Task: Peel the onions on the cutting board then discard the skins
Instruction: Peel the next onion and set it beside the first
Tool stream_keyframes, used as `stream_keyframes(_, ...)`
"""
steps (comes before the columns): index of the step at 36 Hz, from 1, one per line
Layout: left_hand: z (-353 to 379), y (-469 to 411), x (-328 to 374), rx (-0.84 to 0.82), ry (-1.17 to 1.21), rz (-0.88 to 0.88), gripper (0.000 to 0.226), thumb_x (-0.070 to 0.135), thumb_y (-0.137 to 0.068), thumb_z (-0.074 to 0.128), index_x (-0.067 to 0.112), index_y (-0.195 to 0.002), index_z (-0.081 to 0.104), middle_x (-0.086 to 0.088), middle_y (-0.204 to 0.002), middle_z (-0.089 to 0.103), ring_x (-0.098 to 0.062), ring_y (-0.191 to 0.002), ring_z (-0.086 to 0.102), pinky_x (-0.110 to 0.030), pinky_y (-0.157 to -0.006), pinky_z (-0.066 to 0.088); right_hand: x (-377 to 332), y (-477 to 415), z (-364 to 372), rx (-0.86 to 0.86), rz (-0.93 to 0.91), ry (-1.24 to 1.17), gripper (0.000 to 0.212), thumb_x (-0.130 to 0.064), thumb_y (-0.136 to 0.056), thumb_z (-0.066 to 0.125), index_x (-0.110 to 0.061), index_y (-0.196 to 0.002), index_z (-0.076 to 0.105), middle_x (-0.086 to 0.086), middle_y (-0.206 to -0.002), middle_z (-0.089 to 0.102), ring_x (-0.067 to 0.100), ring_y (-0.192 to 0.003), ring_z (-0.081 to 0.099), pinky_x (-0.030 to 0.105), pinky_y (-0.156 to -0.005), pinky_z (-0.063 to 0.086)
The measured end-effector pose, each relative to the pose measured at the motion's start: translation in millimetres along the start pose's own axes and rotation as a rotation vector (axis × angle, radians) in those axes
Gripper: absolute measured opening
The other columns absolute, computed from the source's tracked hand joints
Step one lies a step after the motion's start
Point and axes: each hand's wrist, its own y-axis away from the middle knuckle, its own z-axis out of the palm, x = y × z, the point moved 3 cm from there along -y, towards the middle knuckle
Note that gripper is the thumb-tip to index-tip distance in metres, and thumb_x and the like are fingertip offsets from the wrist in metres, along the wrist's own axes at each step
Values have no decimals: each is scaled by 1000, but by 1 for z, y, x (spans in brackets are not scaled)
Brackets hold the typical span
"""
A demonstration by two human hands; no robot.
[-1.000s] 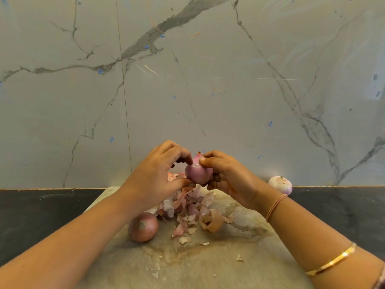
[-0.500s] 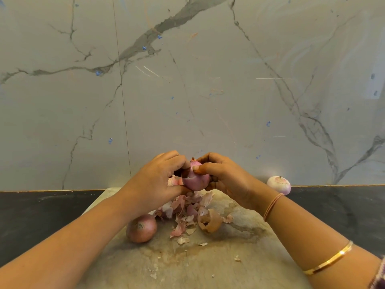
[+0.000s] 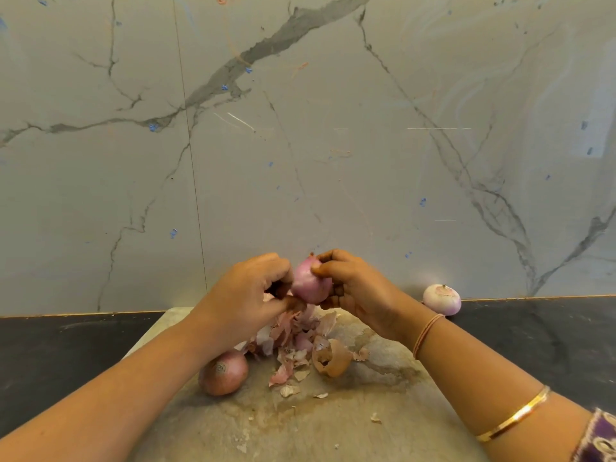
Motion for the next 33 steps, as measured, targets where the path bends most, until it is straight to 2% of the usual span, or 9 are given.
stream_keyframes(2,-5,-1,0,68,-8,-16,25,7,-72,73,12,-66,50,7,-65,47,-13,-66,44,-25,-55,37,-3,1,-2,15,-10,-52,15,-18,-100,46,-9,-110,51,16,-106,56,23,-82,59,28,-70,49)
stream_keyframes(4,-8,-1,0,84,-16,-30,31,6,-73,77,17,-67,49,7,-64,48,-15,-67,44,-25,-53,37,-5,1,-3,20,-37,-35,20,-19,-99,48,-10,-117,49,14,-109,56,24,-86,60,30,-74,51)
stream_keyframes(9,-7,0,1,52,43,-208,51,62,-58,74,23,-79,48,6,-74,55,-10,-67,48,-25,-58,42,-4,2,2,29,-92,37,32,-16,-96,55,-19,-127,48,4,-117,57,24,-104,60,33,-90,52)
stream_keyframes(12,-6,1,-1,21,168,-371,61,74,-62,61,27,-99,52,12,-91,62,-3,-75,61,-19,-62,51,-5,4,6,33,-142,139,51,-16,-93,62,-27,-139,42,-13,-113,53,14,-106,58,24,-90,49)
stream_keyframes(14,-6,2,-2,3,202,-422,62,70,-66,52,27,-112,52,13,-96,66,-1,-80,65,-21,-71,54,-6,4,6,43,-160,148,53,-17,-92,63,-26,-140,44,-10,-119,55,16,-112,58,26,-94,48)
stream_keyframes(17,-2,3,-3,-27,340,-467,55,61,-70,52,30,-115,55,9,-91,73,-2,-79,68,-31,-80,55,-8,4,6,60,-184,138,44,-14,-90,66,-23,-131,53,3,-124,61,19,-111,61,25,-91,52)
stream_keyframes(21,3,2,-1,-15,545,-451,45,48,-71,60,38,-115,56,3,-103,70,-13,-88,70,-41,-87,55,-9,5,1,110,-222,113,37,-15,-88,68,-24,-121,55,-2,-118,61,17,-106,62,19,-83,55)
stream_keyframes(27,6,1,0,38,747,-466,38,27,-88,52,37,-126,52,-1,-118,65,-14,-98,68,-29,-85,56,-10,4,2,83,-227,99,41,-14,-88,68,-28,-120,47,-7,-115,56,19,-108,61,25,-88,55)
stream_keyframes(33,6,1,-1,113,546,-416,30,22,-100,39,46,-107,56,0,-113,61,-15,-104,61,-43,-95,50,-12,5,4,59,-222,122,46,-11,-89,66,-23,-131,52,-1,-121,58,20,-110,61,24,-89,54)
